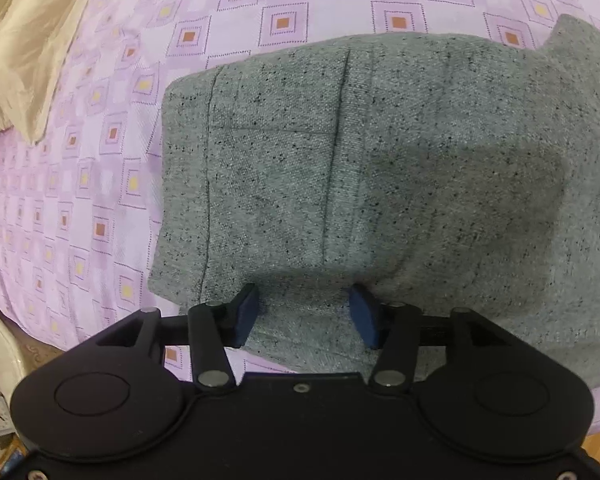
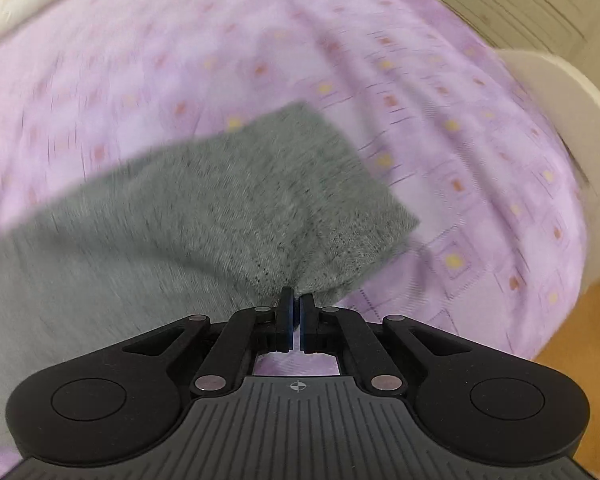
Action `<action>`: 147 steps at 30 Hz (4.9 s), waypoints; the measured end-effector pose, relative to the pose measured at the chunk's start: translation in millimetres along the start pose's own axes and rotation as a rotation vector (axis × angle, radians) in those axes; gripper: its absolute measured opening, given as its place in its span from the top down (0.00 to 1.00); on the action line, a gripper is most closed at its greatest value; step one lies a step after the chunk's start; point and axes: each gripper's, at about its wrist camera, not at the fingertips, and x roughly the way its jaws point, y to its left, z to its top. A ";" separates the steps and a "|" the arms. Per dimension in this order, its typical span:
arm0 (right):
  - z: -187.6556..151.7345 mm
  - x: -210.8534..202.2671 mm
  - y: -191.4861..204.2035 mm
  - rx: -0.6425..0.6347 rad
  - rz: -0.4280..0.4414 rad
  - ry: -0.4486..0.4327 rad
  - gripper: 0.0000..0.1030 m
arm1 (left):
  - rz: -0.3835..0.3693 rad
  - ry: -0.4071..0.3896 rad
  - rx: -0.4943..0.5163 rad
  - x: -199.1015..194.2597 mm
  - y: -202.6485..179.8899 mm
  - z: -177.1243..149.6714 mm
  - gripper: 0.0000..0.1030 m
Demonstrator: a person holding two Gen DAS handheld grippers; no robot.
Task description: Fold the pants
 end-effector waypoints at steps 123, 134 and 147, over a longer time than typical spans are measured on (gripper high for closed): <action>-116.6 -144.0 301.4 -0.628 0.480 -0.205 0.89 | -0.204 -0.202 0.112 -83.5 -136.0 7.5 0.48; -149.6 -131.4 320.9 -0.748 0.520 -0.106 0.65 | -0.284 -0.225 0.155 -83.2 -129.6 20.6 0.47; -50.7 -116.0 219.1 -0.576 0.335 -0.136 0.62 | -0.325 -0.096 0.169 -67.7 -207.8 10.3 0.41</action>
